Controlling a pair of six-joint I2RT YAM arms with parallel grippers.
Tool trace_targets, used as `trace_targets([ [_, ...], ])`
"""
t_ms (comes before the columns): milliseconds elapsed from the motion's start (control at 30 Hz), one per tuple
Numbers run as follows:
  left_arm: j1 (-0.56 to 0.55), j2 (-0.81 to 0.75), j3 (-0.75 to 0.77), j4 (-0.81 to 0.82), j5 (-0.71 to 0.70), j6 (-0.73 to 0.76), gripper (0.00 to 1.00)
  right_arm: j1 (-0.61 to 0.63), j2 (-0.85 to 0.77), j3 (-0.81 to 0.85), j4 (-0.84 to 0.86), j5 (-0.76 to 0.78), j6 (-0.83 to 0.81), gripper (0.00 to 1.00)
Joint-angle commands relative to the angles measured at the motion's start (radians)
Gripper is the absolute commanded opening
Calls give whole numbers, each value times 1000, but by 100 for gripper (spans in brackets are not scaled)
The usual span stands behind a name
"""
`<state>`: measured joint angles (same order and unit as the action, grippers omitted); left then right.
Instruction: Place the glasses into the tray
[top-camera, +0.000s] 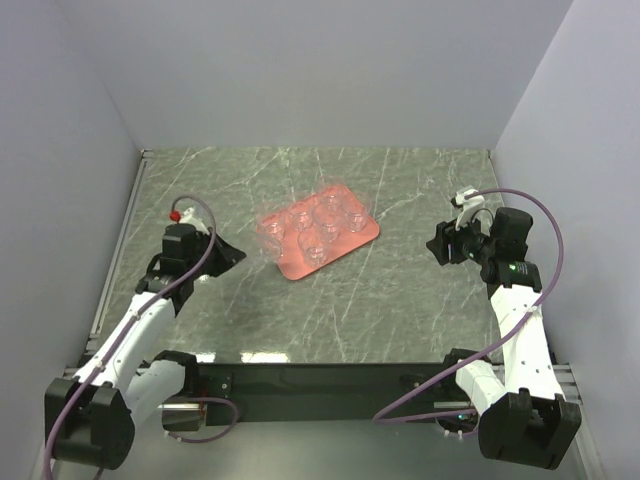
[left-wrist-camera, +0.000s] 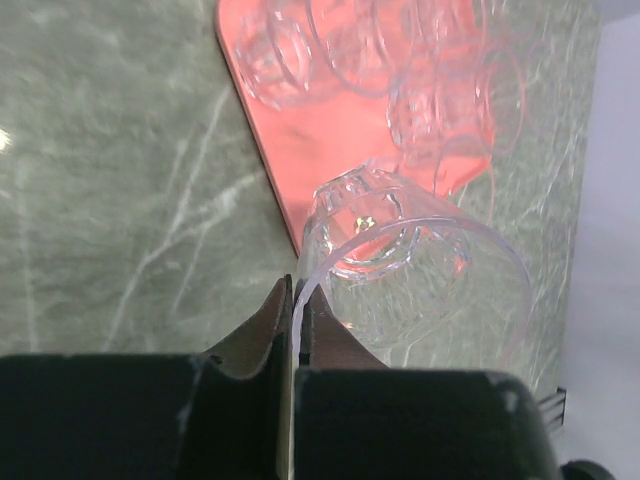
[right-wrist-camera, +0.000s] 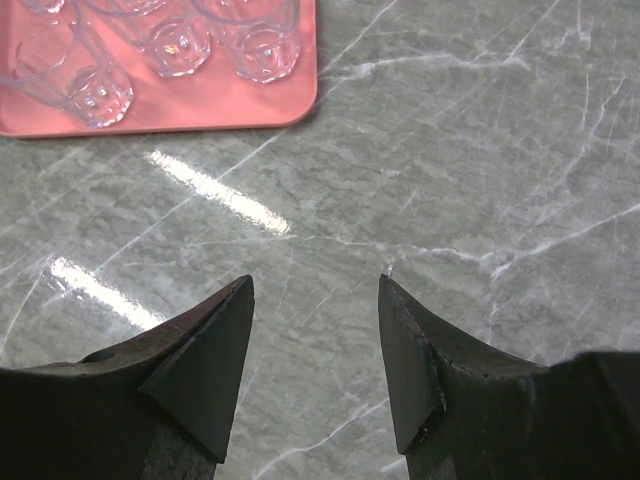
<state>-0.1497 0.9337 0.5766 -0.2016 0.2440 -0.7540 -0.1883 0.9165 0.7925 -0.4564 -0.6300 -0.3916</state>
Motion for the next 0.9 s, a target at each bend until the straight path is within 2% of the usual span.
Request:
trace_targets([
  [0, -62, 26, 12, 57, -3, -36, 0, -8, -18, -6, 19, -13, -7, 60],
  [367, -211, 212, 97, 73, -139, -53, 0, -13, -18, -6, 19, -10, -9, 60],
  [867, -260, 404, 242, 45, -224, -19, 2, -16, -19, -4, 19, -14, -10, 60],
])
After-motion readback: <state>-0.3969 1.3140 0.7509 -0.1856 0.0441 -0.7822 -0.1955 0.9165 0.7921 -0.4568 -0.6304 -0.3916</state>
